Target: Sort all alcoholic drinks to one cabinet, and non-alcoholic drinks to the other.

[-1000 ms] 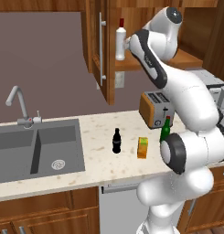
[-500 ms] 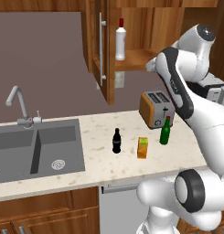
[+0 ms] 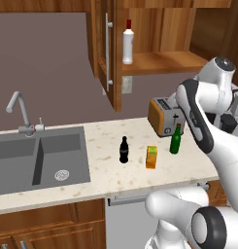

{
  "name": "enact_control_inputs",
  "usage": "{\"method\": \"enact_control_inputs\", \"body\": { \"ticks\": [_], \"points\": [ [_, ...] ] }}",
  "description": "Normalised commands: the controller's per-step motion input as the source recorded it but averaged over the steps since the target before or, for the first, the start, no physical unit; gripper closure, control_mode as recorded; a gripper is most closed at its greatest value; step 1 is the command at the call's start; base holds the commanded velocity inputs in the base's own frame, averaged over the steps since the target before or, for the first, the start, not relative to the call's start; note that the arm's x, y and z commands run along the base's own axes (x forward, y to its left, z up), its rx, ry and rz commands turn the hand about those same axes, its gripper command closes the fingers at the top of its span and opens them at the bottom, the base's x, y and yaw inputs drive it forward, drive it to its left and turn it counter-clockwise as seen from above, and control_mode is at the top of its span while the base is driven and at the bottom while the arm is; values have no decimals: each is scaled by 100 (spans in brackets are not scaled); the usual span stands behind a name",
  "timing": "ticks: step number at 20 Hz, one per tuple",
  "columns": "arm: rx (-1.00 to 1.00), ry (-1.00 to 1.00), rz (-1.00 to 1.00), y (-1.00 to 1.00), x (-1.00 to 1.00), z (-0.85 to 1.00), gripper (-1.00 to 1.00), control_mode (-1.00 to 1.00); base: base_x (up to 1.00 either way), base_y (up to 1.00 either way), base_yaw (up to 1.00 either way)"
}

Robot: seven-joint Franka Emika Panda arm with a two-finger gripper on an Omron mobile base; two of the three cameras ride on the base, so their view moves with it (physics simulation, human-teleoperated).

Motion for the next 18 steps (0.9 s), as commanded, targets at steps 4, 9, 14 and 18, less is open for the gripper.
{"method": "enact_control_inputs", "body": {
  "ticks": [4,9,14,18],
  "points": [
    [0,16,-10,-28,0,-73,-100,-100,0,0,0],
    [0,10,-13,-24,0,-82,-100,-100,0,0,0],
    [0,9,-11,-30,0,-68,-100,-100,0,0,0],
    [4,8,-2,-6,0,-18,-100,-100,0,0,0]
  ]
}}
